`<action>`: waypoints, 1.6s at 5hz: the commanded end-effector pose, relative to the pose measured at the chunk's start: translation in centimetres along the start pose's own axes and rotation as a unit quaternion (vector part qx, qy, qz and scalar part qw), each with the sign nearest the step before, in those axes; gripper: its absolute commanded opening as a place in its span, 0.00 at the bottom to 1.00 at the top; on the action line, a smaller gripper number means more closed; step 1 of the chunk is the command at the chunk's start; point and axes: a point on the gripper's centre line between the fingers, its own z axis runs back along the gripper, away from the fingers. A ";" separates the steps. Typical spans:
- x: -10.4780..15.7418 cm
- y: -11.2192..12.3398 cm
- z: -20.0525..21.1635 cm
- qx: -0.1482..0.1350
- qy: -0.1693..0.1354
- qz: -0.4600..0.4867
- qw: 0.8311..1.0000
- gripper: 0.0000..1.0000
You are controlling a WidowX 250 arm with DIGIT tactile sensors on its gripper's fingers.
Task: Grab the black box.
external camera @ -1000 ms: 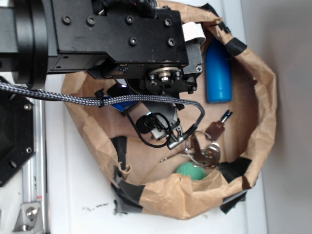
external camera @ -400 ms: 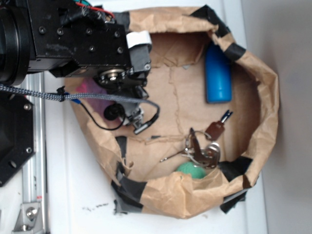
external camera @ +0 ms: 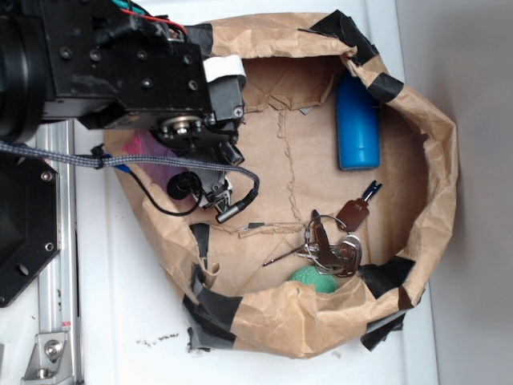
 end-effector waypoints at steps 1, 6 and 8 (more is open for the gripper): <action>0.7 0.1 0.3 0.007 -0.026 0.011 1.000 1.00; 1.3 -5.4 -1.8 0.016 -0.044 -0.022 0.999 1.00; 1.8 -3.8 -0.5 0.006 -0.051 0.003 0.999 0.00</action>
